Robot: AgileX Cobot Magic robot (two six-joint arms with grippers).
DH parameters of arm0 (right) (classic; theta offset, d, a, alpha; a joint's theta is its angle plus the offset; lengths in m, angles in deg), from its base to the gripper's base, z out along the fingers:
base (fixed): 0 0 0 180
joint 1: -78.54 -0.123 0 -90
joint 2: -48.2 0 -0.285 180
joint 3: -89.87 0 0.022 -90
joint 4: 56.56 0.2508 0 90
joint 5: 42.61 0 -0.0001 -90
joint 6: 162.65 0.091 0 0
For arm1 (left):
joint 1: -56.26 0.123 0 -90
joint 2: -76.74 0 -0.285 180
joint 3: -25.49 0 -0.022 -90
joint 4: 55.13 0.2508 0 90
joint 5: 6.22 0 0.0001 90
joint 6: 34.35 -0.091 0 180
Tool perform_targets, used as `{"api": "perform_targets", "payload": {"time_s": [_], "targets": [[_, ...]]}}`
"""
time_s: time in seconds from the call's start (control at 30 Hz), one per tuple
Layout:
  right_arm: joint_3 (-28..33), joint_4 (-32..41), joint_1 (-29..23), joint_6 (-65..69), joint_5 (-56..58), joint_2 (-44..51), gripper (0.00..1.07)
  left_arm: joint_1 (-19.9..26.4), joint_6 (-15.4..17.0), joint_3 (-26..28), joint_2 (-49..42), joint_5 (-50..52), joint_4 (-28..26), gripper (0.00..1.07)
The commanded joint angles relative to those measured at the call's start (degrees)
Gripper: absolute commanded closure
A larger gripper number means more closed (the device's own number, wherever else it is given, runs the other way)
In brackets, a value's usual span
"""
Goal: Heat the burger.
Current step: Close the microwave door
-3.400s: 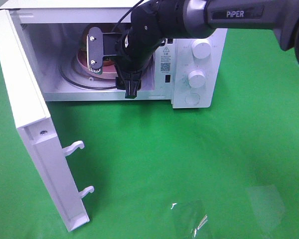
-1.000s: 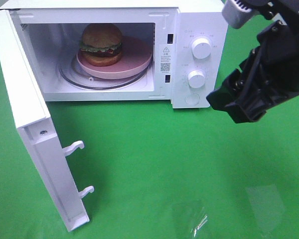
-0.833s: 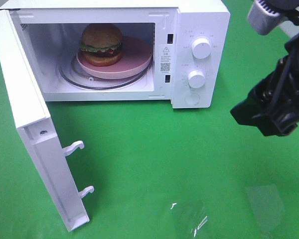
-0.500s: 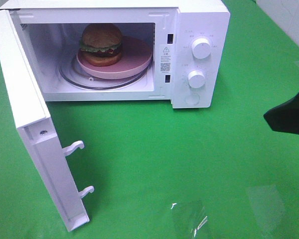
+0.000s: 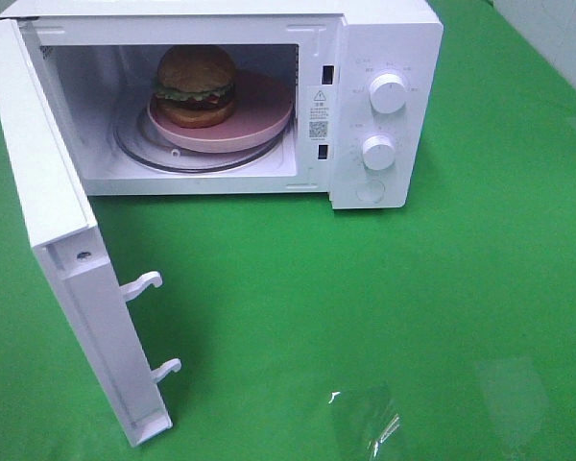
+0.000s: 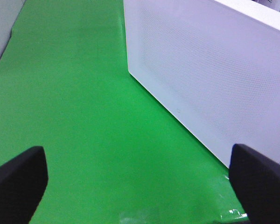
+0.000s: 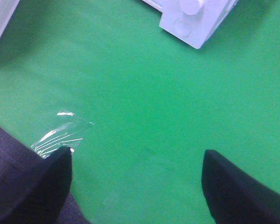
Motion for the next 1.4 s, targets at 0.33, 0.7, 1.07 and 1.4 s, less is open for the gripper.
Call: {"api": "perform_targets", "payload": {"time_s": [0.33,0.7,1.07,1.4], "targets": [[2.3,0.1,15.6,6.5,1.0,16.8,0.34,0.3,0.1,-0.1,-1.0,-0.1,-0.2,0.09],[2.3,-0.2,23.8,5.9,4.9,27.7,0.34,0.3,0.1,-0.1,-1.0,-0.1,-0.2,0.09],[5.0,0.6,28.7,4.2,7.2,34.1,0.34,0.3,0.1,-0.1,-0.9,-0.1,-0.2,0.09],[7.4,2.1,28.7,3.6,6.5,34.1,0.34,0.3,0.1,-0.1,-0.7,-0.1,-0.2,0.09]]}}
